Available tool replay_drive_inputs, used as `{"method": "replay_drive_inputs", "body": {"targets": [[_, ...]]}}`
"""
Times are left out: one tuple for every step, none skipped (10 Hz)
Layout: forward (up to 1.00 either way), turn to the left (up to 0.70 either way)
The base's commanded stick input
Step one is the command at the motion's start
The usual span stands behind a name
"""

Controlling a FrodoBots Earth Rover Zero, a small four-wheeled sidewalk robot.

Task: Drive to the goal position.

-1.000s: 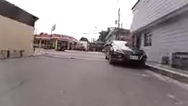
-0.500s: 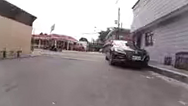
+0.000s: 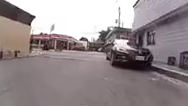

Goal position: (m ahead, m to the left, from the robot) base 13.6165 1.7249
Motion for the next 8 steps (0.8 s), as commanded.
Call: {"method": "replay_drive_inputs", "body": {"targets": [[0.5,0.04],[0.5,0.04],[0.5,0.04],[0.5,0.04],[0.5,0.04],[0.5,0.04],[0.5,0.04],[0.5,0.04]]}}
